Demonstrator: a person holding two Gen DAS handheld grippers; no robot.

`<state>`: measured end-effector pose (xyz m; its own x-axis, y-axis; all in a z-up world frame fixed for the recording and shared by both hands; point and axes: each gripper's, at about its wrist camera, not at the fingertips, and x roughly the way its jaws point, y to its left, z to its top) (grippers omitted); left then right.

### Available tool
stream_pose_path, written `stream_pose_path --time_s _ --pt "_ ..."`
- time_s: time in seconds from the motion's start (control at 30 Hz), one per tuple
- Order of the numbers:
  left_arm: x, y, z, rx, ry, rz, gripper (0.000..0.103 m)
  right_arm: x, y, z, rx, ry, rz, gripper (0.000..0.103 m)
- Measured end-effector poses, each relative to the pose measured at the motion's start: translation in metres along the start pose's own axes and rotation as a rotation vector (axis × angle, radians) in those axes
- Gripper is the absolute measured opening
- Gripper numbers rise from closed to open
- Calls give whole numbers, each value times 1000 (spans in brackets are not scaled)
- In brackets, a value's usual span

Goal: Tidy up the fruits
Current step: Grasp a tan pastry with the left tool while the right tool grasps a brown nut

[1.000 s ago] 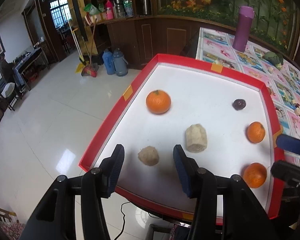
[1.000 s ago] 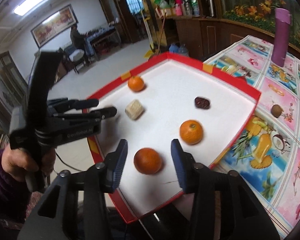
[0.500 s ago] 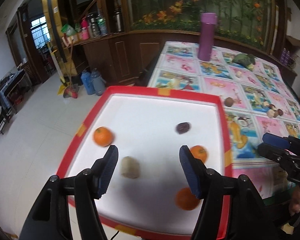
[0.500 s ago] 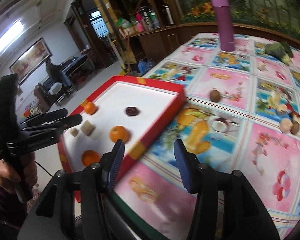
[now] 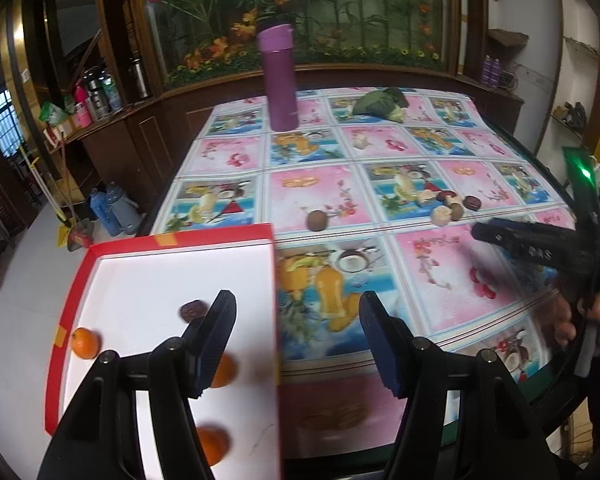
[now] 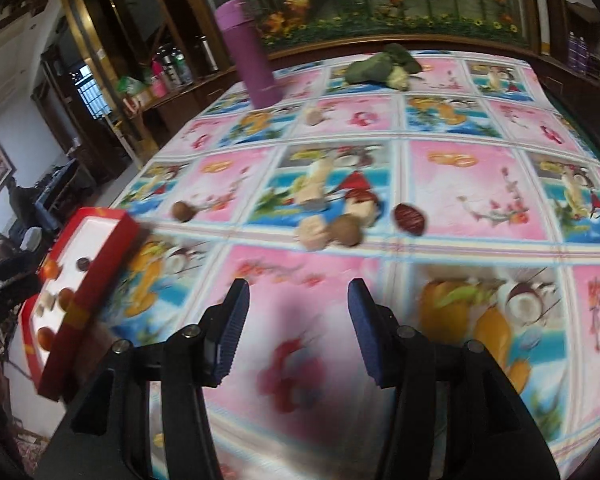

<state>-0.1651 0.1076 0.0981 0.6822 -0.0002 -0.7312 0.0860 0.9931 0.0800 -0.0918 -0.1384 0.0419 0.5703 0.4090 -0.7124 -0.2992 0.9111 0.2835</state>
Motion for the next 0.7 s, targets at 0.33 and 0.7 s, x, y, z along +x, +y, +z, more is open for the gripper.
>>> stream_pose_path --time_s 0.33,0.7 --pt "18 -34 19 62 29 -55 64 27 -19 22 -1 15 14 40" --pt "39 -43 26 65 70 -74 64 48 -23 31 13 48 -12 30"
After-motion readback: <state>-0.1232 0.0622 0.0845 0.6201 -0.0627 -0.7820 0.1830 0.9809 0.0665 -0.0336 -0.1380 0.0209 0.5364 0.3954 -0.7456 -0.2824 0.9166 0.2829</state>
